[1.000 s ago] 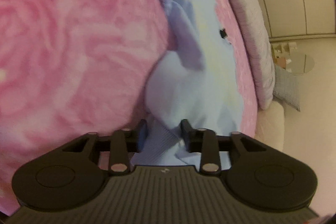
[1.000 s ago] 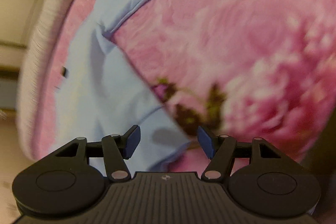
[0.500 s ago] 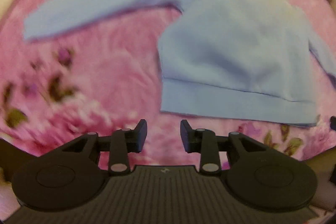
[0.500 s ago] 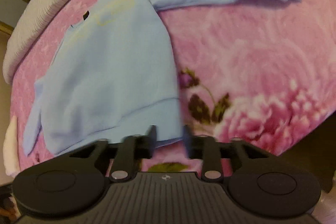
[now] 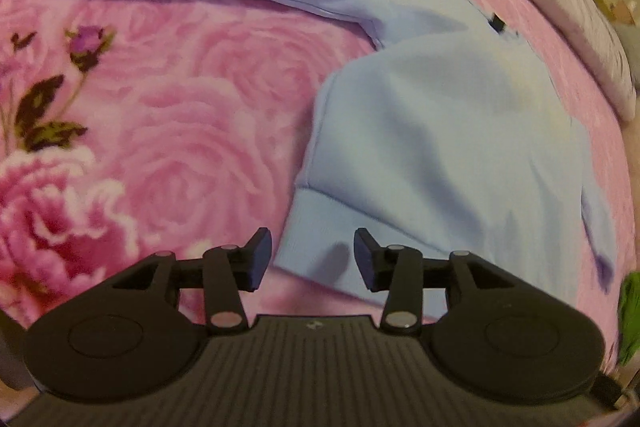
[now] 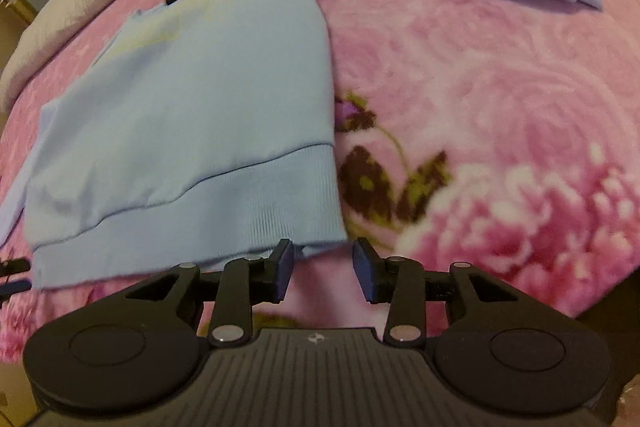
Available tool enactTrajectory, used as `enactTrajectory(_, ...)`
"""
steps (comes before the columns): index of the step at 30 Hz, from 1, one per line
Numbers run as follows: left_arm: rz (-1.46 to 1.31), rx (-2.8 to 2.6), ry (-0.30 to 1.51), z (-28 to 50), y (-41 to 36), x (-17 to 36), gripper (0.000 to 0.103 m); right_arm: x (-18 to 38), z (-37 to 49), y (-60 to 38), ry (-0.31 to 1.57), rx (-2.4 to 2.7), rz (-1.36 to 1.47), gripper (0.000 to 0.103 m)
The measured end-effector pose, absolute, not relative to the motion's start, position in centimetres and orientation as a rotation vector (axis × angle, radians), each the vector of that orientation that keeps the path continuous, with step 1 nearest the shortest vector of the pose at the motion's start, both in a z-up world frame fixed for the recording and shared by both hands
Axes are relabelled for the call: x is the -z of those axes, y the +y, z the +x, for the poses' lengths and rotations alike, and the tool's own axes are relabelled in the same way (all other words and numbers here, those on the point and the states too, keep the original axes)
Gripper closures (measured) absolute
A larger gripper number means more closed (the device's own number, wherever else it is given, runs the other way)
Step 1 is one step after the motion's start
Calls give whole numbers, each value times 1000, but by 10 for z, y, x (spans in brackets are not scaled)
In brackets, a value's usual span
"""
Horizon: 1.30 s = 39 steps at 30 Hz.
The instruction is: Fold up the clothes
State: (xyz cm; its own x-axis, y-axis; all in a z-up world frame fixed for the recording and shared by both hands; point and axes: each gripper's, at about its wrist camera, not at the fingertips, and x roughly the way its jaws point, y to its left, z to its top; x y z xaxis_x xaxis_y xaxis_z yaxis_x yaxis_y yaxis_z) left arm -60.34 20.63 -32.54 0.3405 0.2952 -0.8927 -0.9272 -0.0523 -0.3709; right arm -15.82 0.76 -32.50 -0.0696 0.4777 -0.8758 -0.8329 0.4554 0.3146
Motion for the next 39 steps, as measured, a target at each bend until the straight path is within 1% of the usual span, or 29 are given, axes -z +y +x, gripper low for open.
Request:
enactTrajectory(1, -1251, -1126, 655, -605, 208, 329, 63, 326, -158, 9, 1214, -1119, -334, 79)
enactTrajectory(2, -1276, -1123, 639, -606, 209, 334, 63, 326, -157, 11, 1210, -1118, -294, 85)
enactTrajectory(4, -1314, -1121, 611, -607, 212, 341, 63, 326, -156, 14, 1213, -1113, -246, 86)
enactTrajectory(6, -1336, -1120, 592, -609, 214, 344, 64, 318, -155, 13, 1203, -1123, -233, 91)
enactTrajectory(7, -1351, -1097, 583, -609, 215, 344, 76, 313, -154, 13, 1189, -1119, -250, 94)
enactTrajectory(8, -1367, -1071, 573, -610, 215, 345, 98, 307, -154, 13, 1175, -1109, -273, 95)
enactTrajectory(11, -1398, -988, 571, -608, 206, 332, 97, 280, -152, 15, 1127, -1093, -358, 97)
enactTrajectory(15, -1374, -918, 600, -604, 177, 301, 97, 230, -158, 11, 980, -1111, -549, 97)
enactTrajectory(16, -1343, -940, 632, -604, 170, 300, 101, 223, -161, 10, 943, -1129, -601, 97)
enactTrajectory(17, -1308, -965, 666, -604, 164, 300, 101, 222, -164, 10, 927, -1158, -661, 97)
enactTrajectory(19, -1305, -1024, 720, -604, 159, 311, 101, 238, -167, 11, 981, -1190, -724, 95)
enactTrajectory(22, -1304, -1071, 749, -598, 161, 315, 100, 279, -168, 12, 1173, -1198, -802, 95)
enactTrajectory(23, -1272, -1073, 764, -594, 162, 310, 99, 281, -168, 8, 1185, -1192, -807, 95)
enactTrajectory(24, -1249, -1078, 763, -593, 162, 306, 97, 284, -167, 5, 1197, -1187, -812, 86)
enactTrajectory(25, -1227, -1085, 761, -592, 161, 301, 89, 285, -166, 1, 1206, -1180, -805, 72)
enactTrajectory(26, -1237, -1087, 732, -593, 160, 299, 79, 281, -159, -4, 1200, -1168, -752, 65)
enactTrajectory(27, -1253, -1089, 699, -595, 159, 297, 76, 278, -152, -9, 1198, -1156, -697, 58)
enactTrajectory(30, -1324, -1098, 610, -598, 160, 301, 72, 283, -134, -18, 1231, -1139, -525, 59)
enactTrajectory(32, -1365, -1103, 591, -597, 164, 310, 72, 291, -129, -21, 1249, -1120, -444, 62)
enactTrajectory(34, -1376, -1113, 593, -596, 164, 317, 72, 299, -129, -23, 1263, -1084, -370, 70)
enactTrajectory(36, -1398, -1120, 579, -597, 164, 324, 72, 305, -126, -28, 1273, -1043, -277, 72)
enactTrajectory(39, -1458, -1121, 525, -600, 167, 334, 72, 318, -122, -31, 1325, -1001, -206, 72)
